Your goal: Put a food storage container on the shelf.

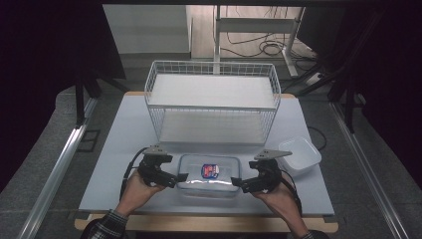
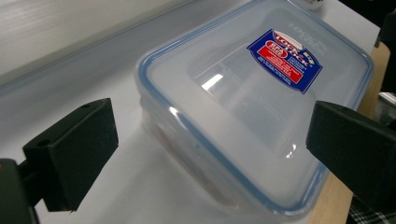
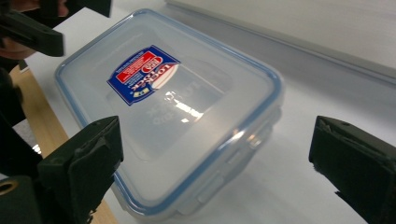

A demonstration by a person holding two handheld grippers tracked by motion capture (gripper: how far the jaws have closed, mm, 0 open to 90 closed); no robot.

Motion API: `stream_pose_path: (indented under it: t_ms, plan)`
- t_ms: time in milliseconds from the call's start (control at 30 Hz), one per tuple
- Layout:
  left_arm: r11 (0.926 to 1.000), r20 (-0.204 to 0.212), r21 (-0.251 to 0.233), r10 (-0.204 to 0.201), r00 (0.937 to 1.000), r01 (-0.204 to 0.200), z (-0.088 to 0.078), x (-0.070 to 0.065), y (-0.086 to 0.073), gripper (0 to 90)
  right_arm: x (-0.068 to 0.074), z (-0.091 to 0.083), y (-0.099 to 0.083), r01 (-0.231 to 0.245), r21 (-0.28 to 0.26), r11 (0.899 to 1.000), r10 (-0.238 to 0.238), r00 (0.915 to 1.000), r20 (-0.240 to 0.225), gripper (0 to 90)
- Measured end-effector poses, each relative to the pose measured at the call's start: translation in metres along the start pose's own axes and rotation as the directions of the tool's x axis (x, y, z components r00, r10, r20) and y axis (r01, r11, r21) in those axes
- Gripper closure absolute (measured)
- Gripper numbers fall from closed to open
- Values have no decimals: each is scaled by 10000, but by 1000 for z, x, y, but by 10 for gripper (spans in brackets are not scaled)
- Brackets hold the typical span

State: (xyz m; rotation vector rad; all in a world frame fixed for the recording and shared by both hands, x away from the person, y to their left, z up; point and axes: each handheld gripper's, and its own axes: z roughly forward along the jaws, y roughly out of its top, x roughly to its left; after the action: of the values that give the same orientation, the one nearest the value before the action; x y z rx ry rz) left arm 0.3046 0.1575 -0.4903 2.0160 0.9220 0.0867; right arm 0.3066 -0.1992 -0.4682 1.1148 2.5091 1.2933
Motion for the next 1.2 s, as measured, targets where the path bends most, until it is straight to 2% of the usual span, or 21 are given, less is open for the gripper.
stream_pose_path:
  t_ms: [67,200,333,400,433,500,600,633,667,700,733,767,800,833,900,1000,1033,1067,1133,1167,1200]
  plan:
    - [9999,283,108,-133,9995,130,6,3,1,20,0,3,1,-52,68,10000,53,9999,-119,48]
    - [9993,412,365,-144,9990,129,13,6,1,19,-3,10,4,-198,258,9995,205,9995,-259,60]
    - [9974,936,530,-536,9942,488,21,12,-4,12,-10,27,4,-568,779,9953,617,9962,-620,63]
    - [9950,1535,689,-817,9848,718,24,16,-7,11,-10,30,3,-616,867,9943,677,9953,-691,61]
    - [9935,1818,766,-966,9786,839,27,17,-8,7,-12,34,1,-931,1021,9904,1028,9902,-942,58]
    - [9890,2293,1003,-1297,9647,1091,32,18,-11,0,-13,35,0,-1088,1052,9885,1197,9874,-1039,60]
    - [9851,2389,1252,-1451,9601,1177,29,17,-13,3,-15,36,-3,-1616,1232,9791,1775,9754,-1311,61]
    - [9849,2304,1275,-1442,9623,1170,27,15,-13,17,-16,36,-5,-1898,1358,9724,2090,9671,-1448,71]
    - [9845,2227,1279,-1465,9638,1201,25,14,-13,68,-19,35,-8,-2296,1601,9600,2553,9527,-1650,109]
    - [9845,2155,1241,-1486,9651,1239,22,12,-14,68,-19,35,-8,-2296,1601,9600,2553,9527,-1650,109]
    - [9807,2232,1291,-1728,9593,1466,18,13,-17,105,-23,31,-11,-2695,1819,9457,3034,9326,-1955,179]
    - [9807,2232,1291,-1728,9593,1466,18,13,-17,127,-23,31,-11,-2695,1819,9457,3034,9326,-1955,179]
    - [9774,2287,1219,-1968,9534,1726,15,13,-19,127,-24,29,-12,-2805,1879,9413,3175,9248,-2096,216]
    - [9747,2360,1039,-2174,9471,1978,9,14,-21,225,-26,24,-15,-2986,1828,9367,3355,9148,-2248,293]
    - [9754,2318,806,-2185,9479,2051,2,12,-23,307,-29,17,-15,-3396,1522,9282,3676,9003,-2330,387]
    - [9711,2253,575,-2387,9446,2317,-3,9,-25,375,-29,11,-15,-3510,1289,9275,3724,8979,-2348,441]
    - [9688,2242,547,-2477,9425,2416,-4,9,-26,396,-27,10,-14,-3415,1208,9321,3607,9054,-2238,443]
    - [9642,2240,453,-2646,9380,2612,-4,9,-26,412,-25,9,-14,-3386,1205,9332,3576,9087,-2156,444]
    - [9555,2297,42,-2879,9297,2949,-7,10,-27,471,-20,5,-13,-3213,1071,9409,3367,9218,-1922,462]
    - [9562,2231,-87,-2832,9328,2924,-8,9,-27,498,-18,2,-13,-3198,906,9431,3315,9249,-1861,482]
    - [9617,2055,-164,-2645,9422,2736,-9,6,-25,508,-14,0,-11,-3022,694,9507,3097,9362,-1659,489]
